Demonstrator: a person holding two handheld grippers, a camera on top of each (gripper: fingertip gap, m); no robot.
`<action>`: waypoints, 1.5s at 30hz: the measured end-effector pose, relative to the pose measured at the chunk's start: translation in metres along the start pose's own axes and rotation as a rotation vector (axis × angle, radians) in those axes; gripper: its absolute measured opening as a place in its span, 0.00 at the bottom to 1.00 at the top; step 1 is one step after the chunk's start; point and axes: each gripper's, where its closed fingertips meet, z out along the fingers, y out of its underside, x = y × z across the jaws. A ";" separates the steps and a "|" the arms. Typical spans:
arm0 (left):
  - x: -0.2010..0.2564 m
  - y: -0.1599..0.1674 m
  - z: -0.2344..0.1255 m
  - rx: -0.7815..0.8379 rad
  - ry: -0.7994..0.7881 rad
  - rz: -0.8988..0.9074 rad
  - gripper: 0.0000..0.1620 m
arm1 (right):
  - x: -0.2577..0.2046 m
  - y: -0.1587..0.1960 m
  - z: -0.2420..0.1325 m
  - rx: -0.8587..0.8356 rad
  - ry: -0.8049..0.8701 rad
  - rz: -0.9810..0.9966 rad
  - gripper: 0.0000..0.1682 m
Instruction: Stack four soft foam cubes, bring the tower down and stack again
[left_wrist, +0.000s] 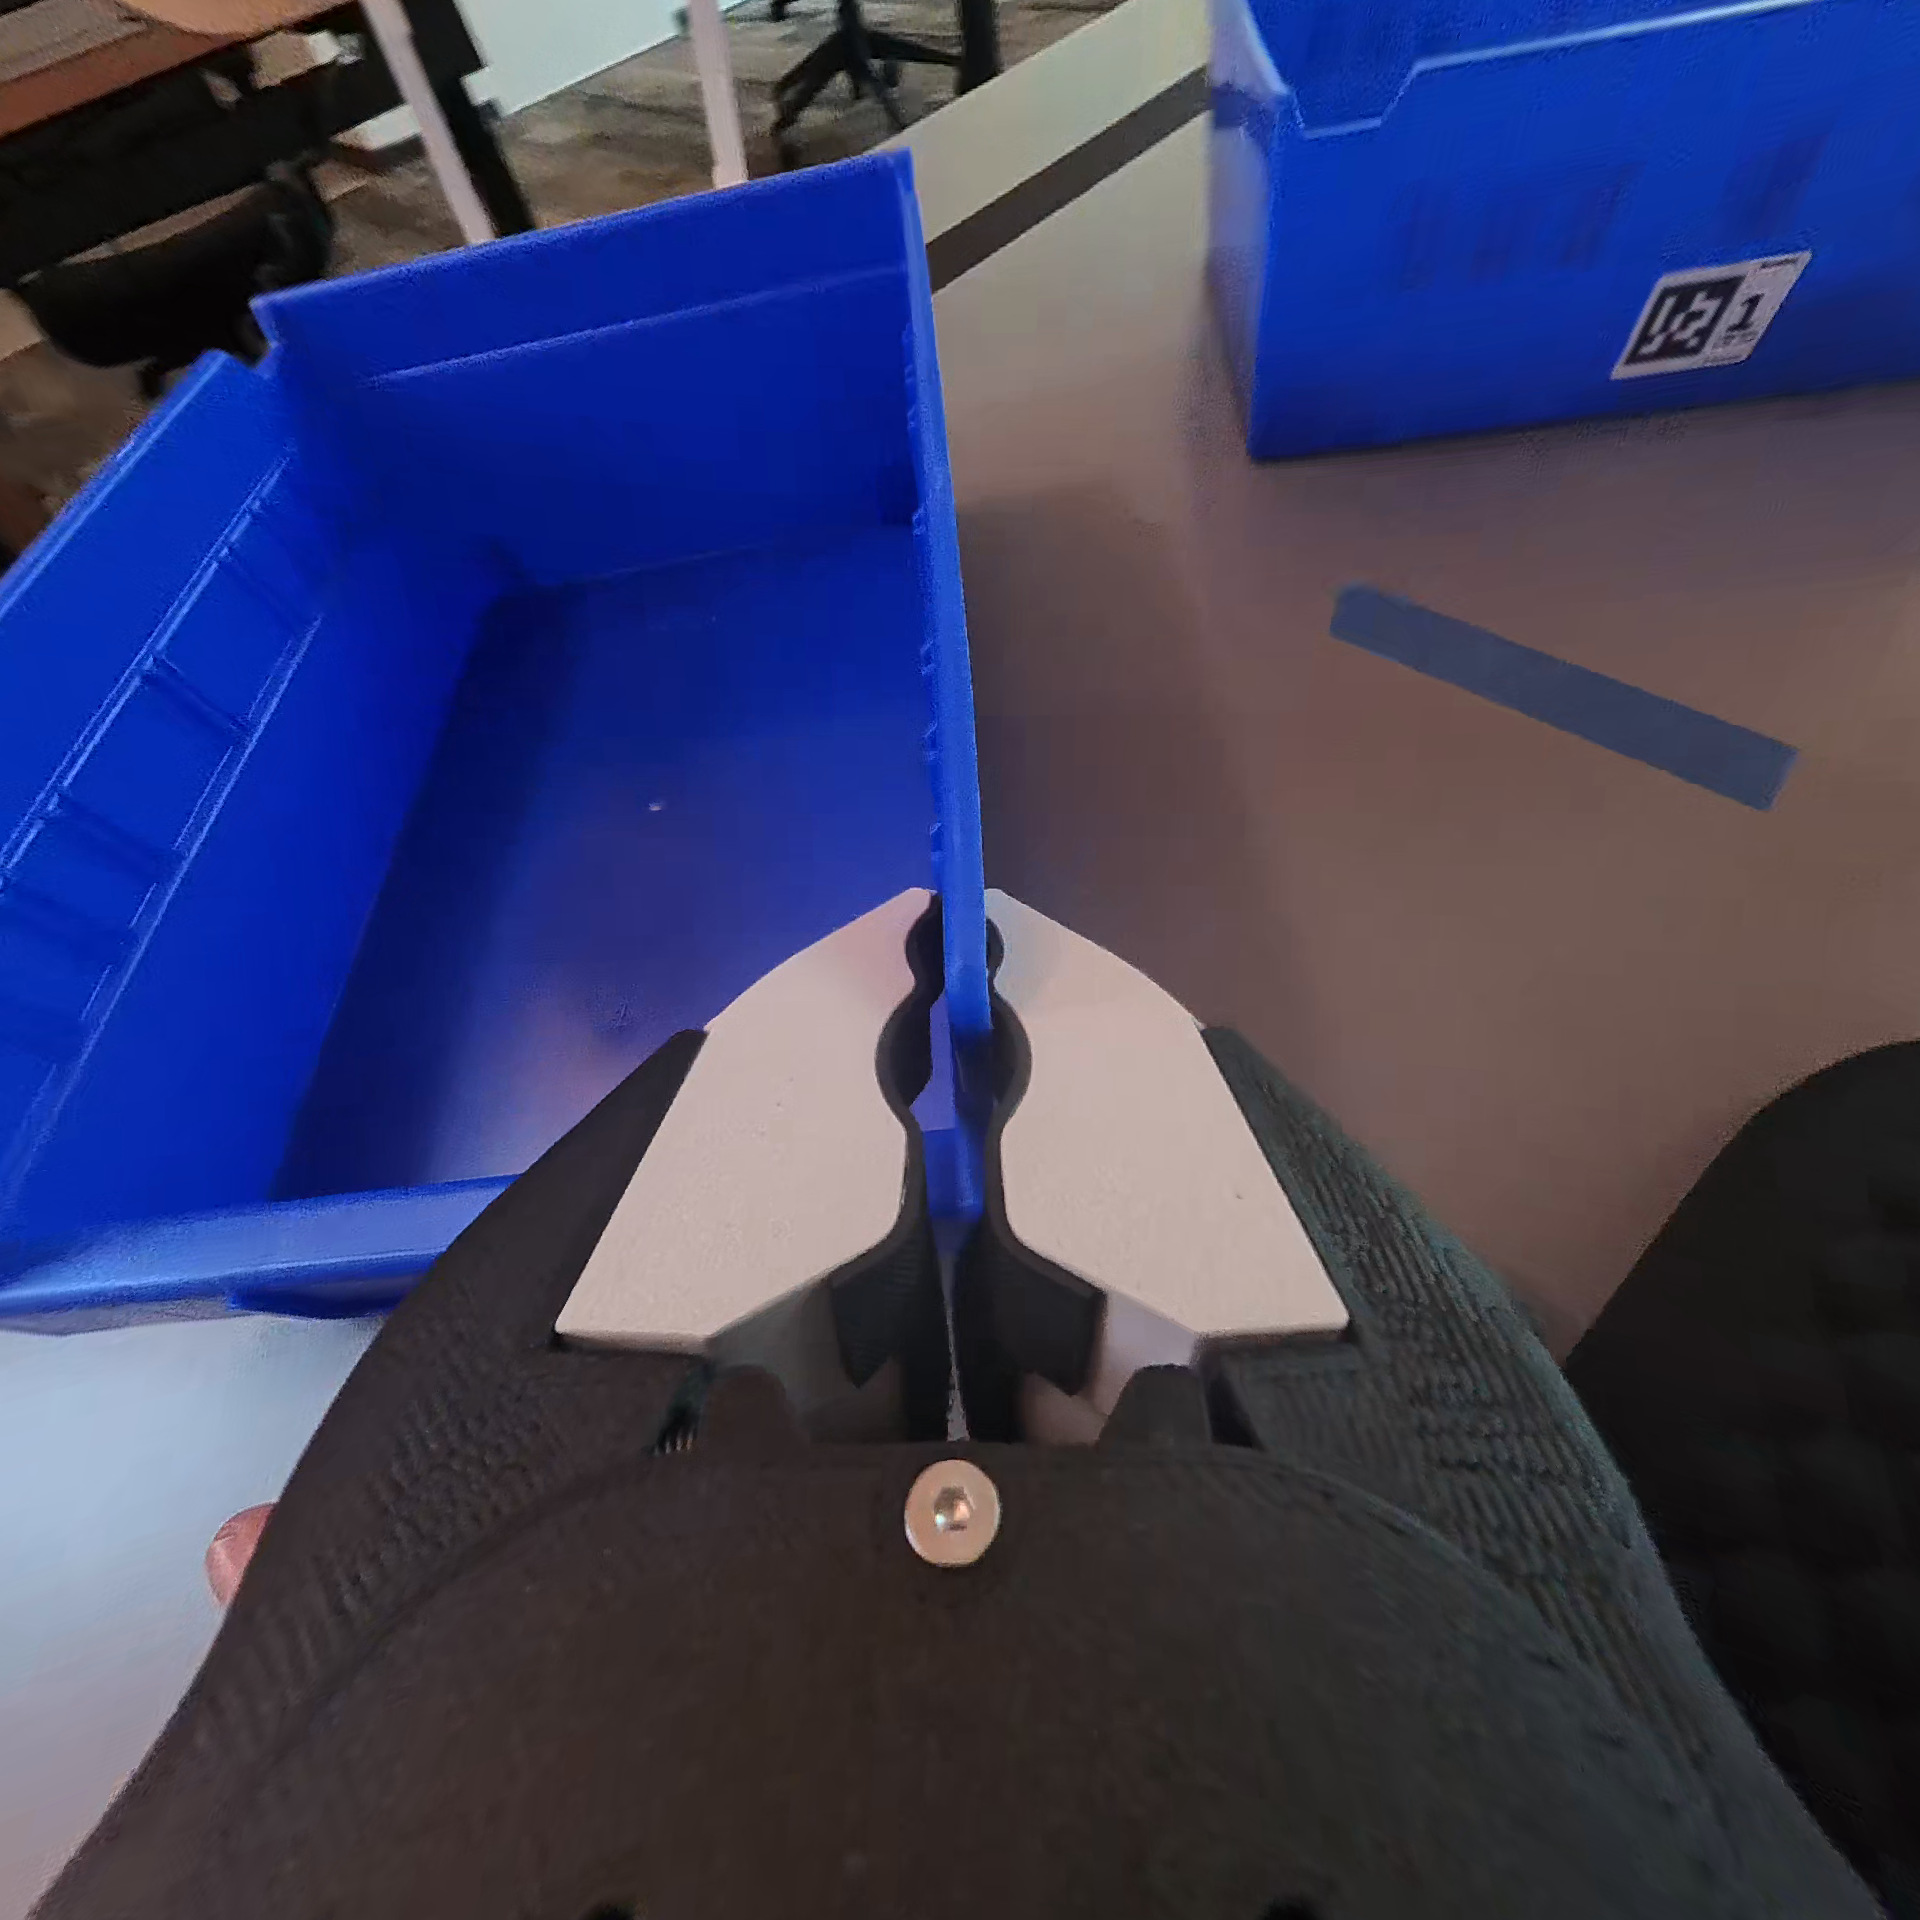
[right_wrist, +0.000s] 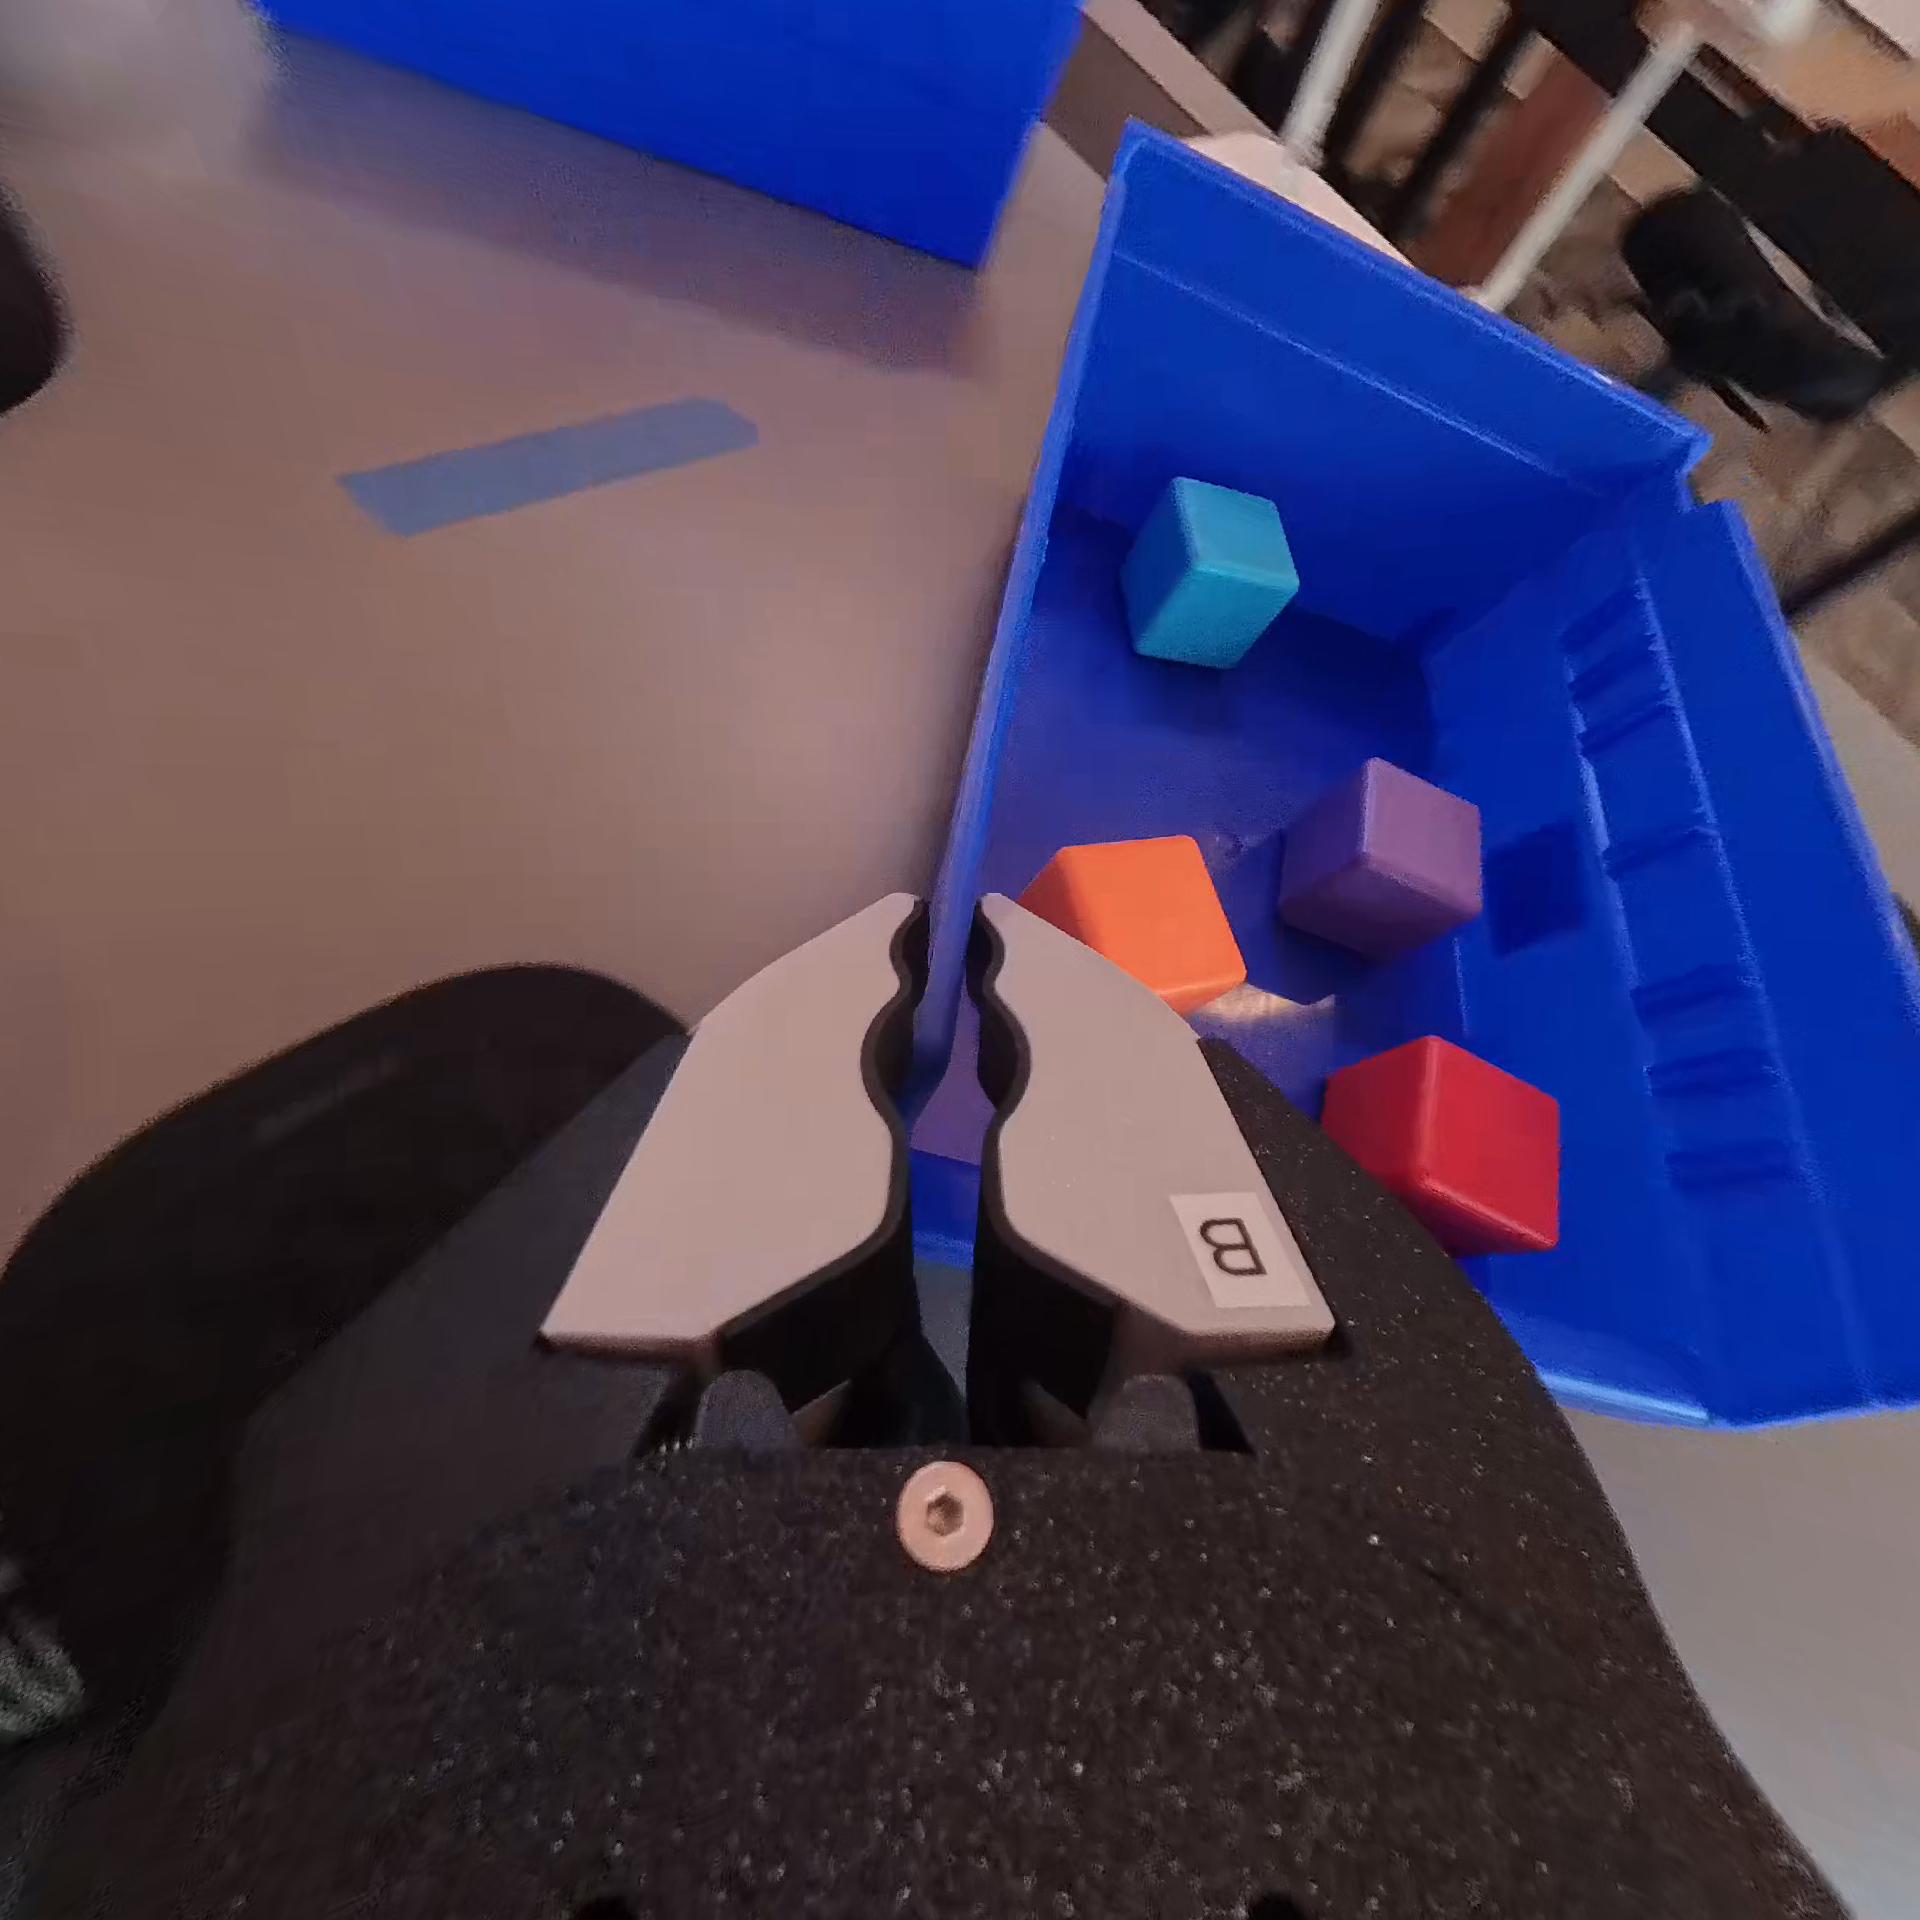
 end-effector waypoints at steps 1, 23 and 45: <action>-0.002 0.000 0.002 0.008 0.036 0.011 0.02 | -0.005 0.000 -0.003 0.020 -0.051 -0.041 0.04; -0.027 -0.032 0.077 0.130 0.594 0.116 0.03 | -0.028 0.000 -0.017 0.171 -0.742 -0.059 0.04; 0.115 -0.135 -0.028 -0.238 0.451 0.237 0.32 | 0.027 -0.114 0.022 -0.110 -0.593 -0.232 0.41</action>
